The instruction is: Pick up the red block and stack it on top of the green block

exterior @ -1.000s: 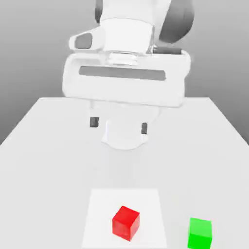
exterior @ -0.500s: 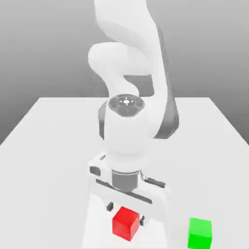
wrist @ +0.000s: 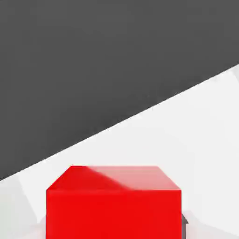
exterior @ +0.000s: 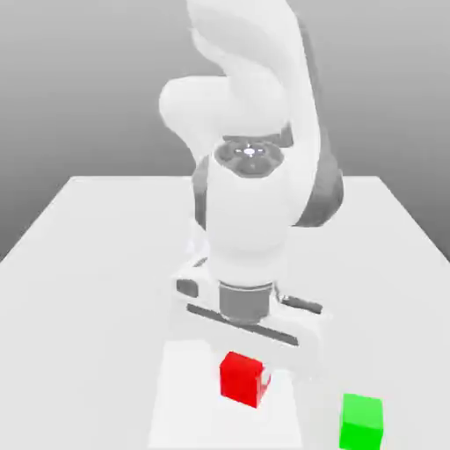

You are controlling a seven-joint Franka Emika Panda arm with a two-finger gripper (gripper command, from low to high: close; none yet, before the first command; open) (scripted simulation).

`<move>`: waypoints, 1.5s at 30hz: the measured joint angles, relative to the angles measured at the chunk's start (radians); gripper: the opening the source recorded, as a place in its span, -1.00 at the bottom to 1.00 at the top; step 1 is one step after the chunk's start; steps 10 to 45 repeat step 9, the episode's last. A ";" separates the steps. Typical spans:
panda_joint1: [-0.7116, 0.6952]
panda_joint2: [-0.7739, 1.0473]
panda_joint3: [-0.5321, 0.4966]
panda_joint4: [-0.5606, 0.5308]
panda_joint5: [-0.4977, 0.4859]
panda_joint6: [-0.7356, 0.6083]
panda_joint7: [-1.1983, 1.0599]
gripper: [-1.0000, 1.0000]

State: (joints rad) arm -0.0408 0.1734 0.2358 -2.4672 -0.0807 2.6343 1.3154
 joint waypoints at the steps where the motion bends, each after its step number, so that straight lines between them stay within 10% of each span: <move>1: 0.024 0.001 0.025 0.023 -0.005 -0.022 -0.007 -1.00; 5: 0.105 0.118 0.038 0.088 -0.086 0.023 0.025 -1.00; 6: 0.119 0.153 0.025 0.092 -0.108 0.052 0.039 1.00; 45: 0.119 0.153 0.025 0.092 -0.108 0.052 0.039 1.00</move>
